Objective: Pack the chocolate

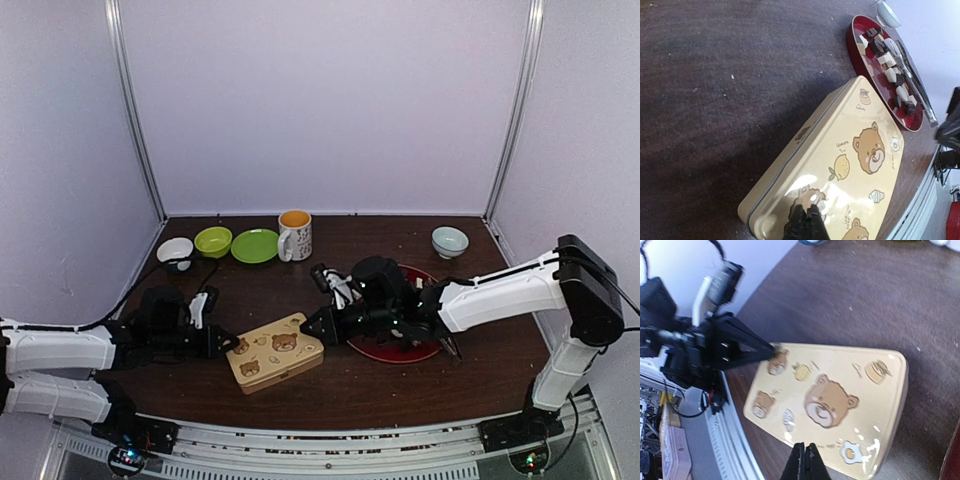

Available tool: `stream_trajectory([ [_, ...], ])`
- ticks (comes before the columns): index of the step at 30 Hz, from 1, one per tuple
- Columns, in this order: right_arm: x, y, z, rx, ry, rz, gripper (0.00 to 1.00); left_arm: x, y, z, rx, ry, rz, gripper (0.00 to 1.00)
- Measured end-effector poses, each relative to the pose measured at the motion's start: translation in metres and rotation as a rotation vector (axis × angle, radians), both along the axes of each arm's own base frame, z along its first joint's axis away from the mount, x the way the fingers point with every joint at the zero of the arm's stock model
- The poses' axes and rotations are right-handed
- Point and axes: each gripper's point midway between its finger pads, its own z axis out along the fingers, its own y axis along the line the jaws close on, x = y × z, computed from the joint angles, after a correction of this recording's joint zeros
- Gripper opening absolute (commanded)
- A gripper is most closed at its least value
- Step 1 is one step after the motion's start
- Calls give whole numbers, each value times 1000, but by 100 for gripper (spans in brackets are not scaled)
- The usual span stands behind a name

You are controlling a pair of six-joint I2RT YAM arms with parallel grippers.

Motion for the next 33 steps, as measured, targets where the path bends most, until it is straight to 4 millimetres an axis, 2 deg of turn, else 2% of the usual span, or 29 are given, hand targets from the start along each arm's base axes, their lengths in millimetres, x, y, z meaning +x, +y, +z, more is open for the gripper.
stream_trajectory([
  [2, -3, -5, -28, -48, 34, -6, 0, -5, 3, 6, 0, -1, -4, 0],
  [4, -5, -11, -67, -113, 84, -24, 0, -9, 2, 17, -12, -8, -25, 0],
  [5, -3, -8, -73, -91, 85, -28, 0, -11, 0, 25, -21, -11, -42, 0],
  [9, 3, -2, -70, -34, 86, -49, 0, -25, -14, 51, -54, -27, -135, 0],
  [13, 4, -3, -70, -29, 86, -55, 0, -47, -23, 53, -67, -8, -215, 0],
  [16, 3, -5, -68, -40, 80, -56, 0, -62, -24, 37, -65, 37, -244, 0],
  [18, 3, -8, -68, -49, 76, -57, 0, -70, -20, 15, -52, 81, -247, 0],
  [19, 2, -9, -68, -54, 74, -57, 0, -75, -16, -2, -36, 115, -245, 0],
  [20, 2, -10, -67, -58, 72, -58, 0, -76, -19, -7, -55, 115, -251, 0],
  [24, 2, -16, -63, -77, 52, -61, 0, -66, -30, -4, -90, 81, -259, 0],
  [26, 2, -22, -56, -83, 24, -69, 0, -65, -28, -2, -85, 71, -252, 0],
  [29, 6, -35, -32, -67, -36, -94, 0, -63, -14, 7, -50, 14, -204, 0],
  [33, 26, -68, 12, -18, -155, -191, 0, -46, 9, 44, -31, -169, -85, 0],
])
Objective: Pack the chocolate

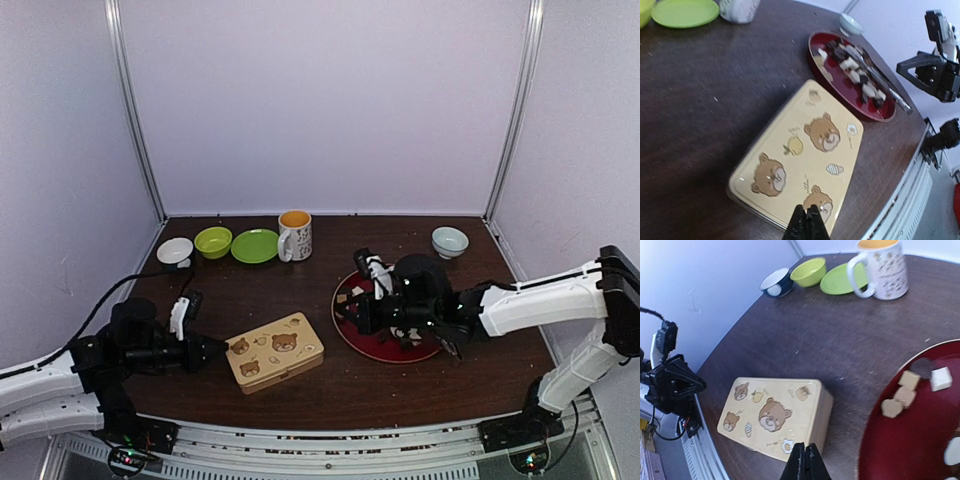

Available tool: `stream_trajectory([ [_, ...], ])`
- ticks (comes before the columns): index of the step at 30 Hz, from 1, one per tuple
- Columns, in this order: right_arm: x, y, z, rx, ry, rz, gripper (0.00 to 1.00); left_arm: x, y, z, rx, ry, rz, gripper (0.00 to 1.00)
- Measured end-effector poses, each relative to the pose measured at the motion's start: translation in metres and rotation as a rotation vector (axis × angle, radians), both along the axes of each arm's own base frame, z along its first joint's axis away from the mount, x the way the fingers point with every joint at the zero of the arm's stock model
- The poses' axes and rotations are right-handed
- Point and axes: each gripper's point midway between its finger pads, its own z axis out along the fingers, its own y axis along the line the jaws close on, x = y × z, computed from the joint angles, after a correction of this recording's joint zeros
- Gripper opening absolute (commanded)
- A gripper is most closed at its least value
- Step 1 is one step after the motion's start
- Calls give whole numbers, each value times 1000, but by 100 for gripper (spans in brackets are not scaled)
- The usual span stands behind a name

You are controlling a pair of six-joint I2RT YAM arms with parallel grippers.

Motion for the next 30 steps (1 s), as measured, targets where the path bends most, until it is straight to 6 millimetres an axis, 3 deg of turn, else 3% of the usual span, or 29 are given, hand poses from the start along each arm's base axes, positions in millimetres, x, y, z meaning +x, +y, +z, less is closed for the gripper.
stream_trajectory([
  [6, 32, -81, 41, -28, -170, -239, 7, 31, 41, 30, 75, -178, 233, 0],
  [8, 37, -106, 54, -42, -231, -313, 7, 42, 53, 38, 113, -219, 303, 0],
  [10, 39, -136, 65, -58, -293, -395, 16, 57, 67, 50, 158, -257, 384, 0],
  [13, 42, -177, 75, -92, -364, -513, 20, 79, 82, 62, 200, -284, 468, 0],
  [15, 46, -206, 78, -128, -400, -597, 33, 94, 89, 63, 229, -283, 509, 0],
  [17, 47, -235, 81, -169, -436, -686, 63, 107, 93, 60, 263, -271, 533, 0],
  [19, 47, -262, 84, -192, -464, -777, 93, 118, 97, 56, 298, -248, 549, 14],
  [20, 47, -275, 86, -208, -480, -819, 99, 124, 100, 54, 315, -236, 559, 33],
  [22, 45, -301, 88, -235, -509, -915, 100, 137, 110, 55, 336, -216, 595, 82],
  [23, 44, -315, 87, -265, -525, -968, 100, 143, 115, 56, 347, -212, 613, 97],
  [27, 41, -349, 79, -352, -570, -1112, 100, 160, 132, 61, 383, -209, 690, 98],
  [30, 42, -358, 64, -411, -596, -1120, 100, 166, 137, 62, 420, -216, 715, 98],
])
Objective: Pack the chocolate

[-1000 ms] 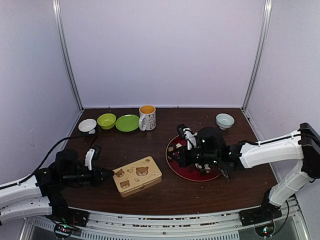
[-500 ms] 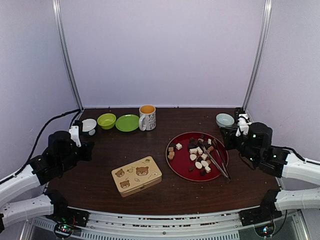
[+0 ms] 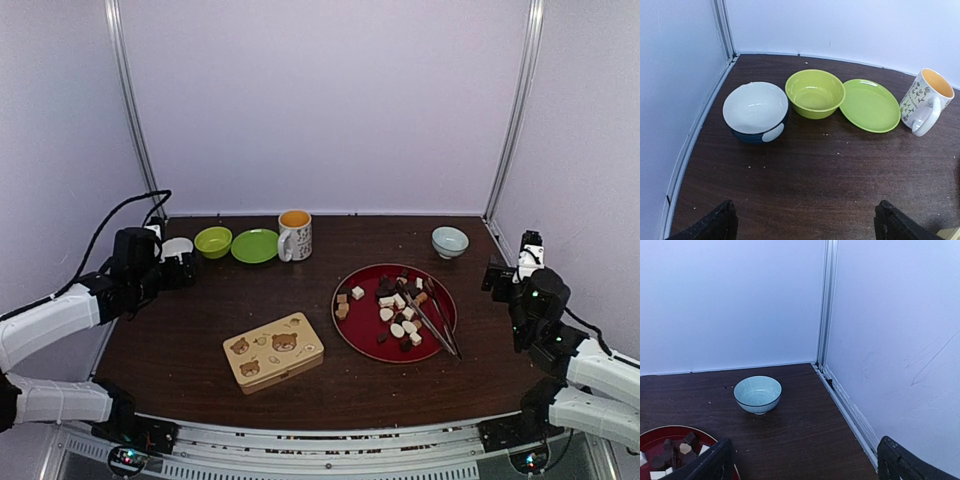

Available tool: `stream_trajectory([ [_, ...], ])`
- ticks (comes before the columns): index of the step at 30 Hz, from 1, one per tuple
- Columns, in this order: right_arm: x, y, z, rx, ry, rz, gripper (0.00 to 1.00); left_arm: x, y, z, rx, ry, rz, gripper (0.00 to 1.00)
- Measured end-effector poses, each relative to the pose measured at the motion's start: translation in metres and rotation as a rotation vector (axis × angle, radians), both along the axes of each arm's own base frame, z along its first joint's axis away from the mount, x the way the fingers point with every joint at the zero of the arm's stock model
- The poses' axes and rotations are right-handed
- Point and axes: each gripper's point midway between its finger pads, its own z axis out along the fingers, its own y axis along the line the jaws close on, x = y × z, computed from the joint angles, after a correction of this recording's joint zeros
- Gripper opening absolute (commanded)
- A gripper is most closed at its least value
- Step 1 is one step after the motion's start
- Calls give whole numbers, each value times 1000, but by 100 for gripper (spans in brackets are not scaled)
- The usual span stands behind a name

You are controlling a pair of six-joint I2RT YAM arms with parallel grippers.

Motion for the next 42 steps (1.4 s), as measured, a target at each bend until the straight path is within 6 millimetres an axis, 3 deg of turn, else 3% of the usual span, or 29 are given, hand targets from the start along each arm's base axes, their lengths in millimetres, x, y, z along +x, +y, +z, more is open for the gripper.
stream_trajectory([
  [4, 7, -6, -12, -30, 21, -13, 100, 4, 7, 0, 59, -8, 23, 98],
  [8, 21, -7, -25, -74, 59, 3, 100, 11, 21, 17, 157, -82, 71, 98],
  [11, 33, -20, -36, -66, 85, -4, 100, 13, 38, 30, 259, -173, 142, 98],
  [15, 48, -32, -46, -25, 77, 4, 100, 14, 55, 30, 365, -219, 195, 98],
  [22, 73, -26, -63, -9, 71, 110, 100, 24, 97, 40, 386, -283, 291, 98],
  [26, 79, -30, -73, 16, 67, 118, 100, 29, 115, 21, 391, -285, 297, 98],
  [34, 84, -28, -60, 25, 19, 145, 100, 47, 118, -32, 381, -216, 206, 97],
  [42, 85, -27, -59, 25, 14, 152, 100, 51, 117, -33, 325, -285, 130, 98],
])
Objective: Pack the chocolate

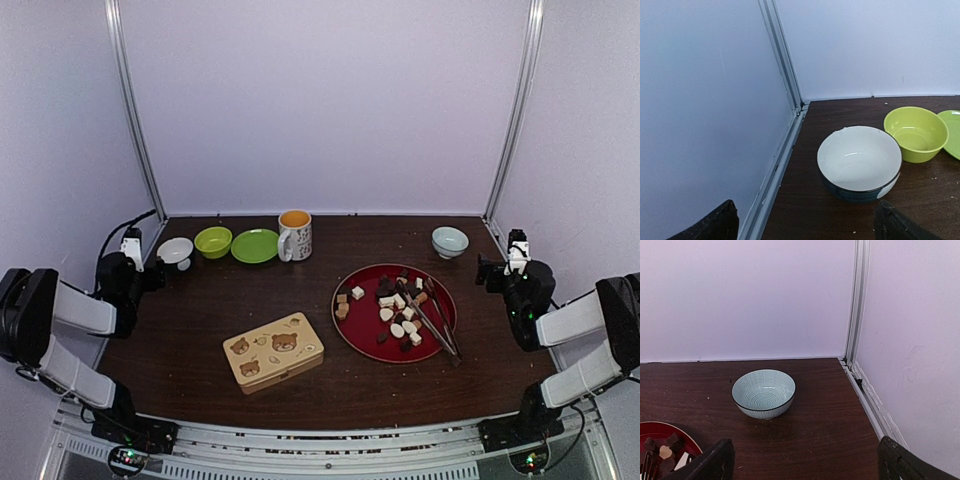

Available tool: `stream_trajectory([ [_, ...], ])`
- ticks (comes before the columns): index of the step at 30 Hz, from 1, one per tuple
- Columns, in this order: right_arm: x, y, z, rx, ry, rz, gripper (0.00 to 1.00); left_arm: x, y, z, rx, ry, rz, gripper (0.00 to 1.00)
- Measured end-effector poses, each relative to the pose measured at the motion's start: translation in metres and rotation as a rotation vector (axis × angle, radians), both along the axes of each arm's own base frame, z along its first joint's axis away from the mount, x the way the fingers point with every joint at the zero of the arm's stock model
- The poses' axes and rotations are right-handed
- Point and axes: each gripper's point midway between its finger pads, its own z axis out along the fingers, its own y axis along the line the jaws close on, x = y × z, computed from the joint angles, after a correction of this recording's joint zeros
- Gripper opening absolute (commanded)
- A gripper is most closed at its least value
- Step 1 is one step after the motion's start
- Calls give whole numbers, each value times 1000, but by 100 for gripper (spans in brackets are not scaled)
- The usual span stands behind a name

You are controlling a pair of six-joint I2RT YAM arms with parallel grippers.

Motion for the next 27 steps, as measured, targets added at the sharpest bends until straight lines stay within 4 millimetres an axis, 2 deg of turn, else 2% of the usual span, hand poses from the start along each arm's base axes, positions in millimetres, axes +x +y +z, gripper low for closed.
stream_trajectory([
  [9, 0, 0, 0, 0, 0, 0, 100, 3, -9, 10, -7, -44, -50, 98],
  [27, 0, 0, 0, 0, 0, 1, 100, 4, -10, 11, -8, -51, -60, 98],
])
